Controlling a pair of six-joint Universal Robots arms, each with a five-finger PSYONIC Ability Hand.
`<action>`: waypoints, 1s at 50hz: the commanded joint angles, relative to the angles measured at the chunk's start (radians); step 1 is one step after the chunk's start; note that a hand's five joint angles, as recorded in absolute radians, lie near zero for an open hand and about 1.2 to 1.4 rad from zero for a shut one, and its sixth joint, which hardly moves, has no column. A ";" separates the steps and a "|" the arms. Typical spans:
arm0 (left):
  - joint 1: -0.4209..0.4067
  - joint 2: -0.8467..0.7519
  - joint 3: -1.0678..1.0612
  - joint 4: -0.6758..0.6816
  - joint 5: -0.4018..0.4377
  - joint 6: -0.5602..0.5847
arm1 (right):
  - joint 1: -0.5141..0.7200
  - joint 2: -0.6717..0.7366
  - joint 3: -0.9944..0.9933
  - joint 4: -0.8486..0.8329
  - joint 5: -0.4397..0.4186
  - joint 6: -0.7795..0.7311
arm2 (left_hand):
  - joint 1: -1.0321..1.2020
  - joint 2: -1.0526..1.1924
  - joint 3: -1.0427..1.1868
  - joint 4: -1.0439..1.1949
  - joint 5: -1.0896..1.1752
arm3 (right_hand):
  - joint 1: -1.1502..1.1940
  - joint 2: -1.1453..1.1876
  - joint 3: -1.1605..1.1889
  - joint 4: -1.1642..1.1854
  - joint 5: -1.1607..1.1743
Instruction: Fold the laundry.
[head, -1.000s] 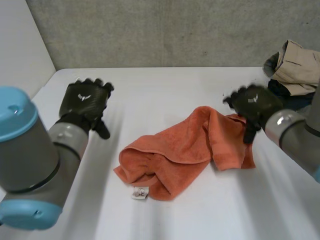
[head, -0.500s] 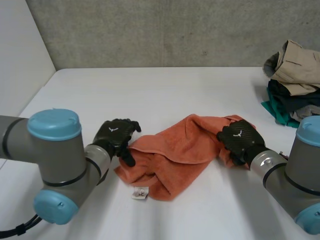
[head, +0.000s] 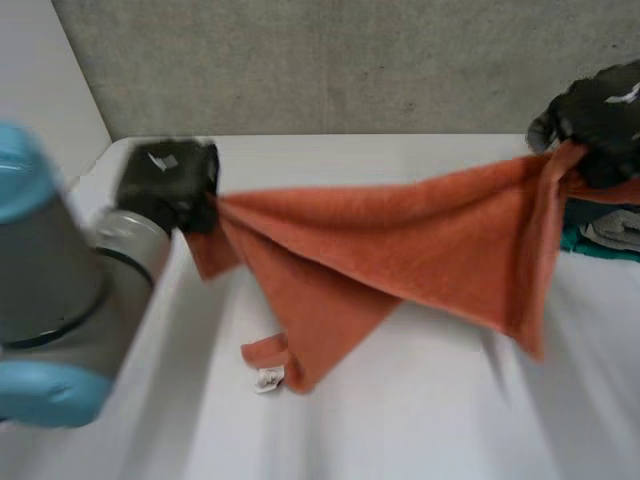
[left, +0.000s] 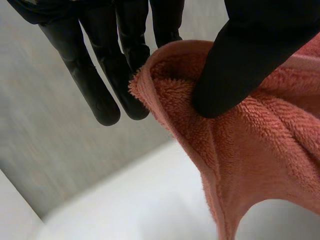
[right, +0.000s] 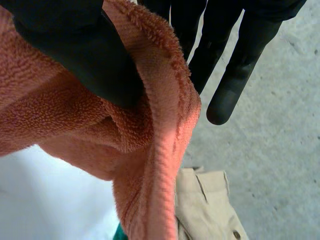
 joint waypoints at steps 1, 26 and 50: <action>0.000 0.181 -0.080 -0.003 0.049 0.159 | -0.066 0.172 -0.223 0.312 -0.029 -0.050 | 0.272 0.203 0.205 0.201 0.273 | 0.300 0.217 0.213 0.196 0.221; 0.039 -0.221 0.396 0.629 0.010 0.560 | 0.055 0.385 -0.372 -0.596 0.129 0.470 | 0.272 0.203 0.205 0.201 0.273 | 0.300 0.217 0.213 0.196 0.221; -0.046 0.042 -0.206 0.486 0.013 0.549 | -0.028 0.483 -0.438 0.220 -0.044 0.252 | 0.272 0.203 0.205 0.201 0.273 | 0.300 0.217 0.213 0.196 0.221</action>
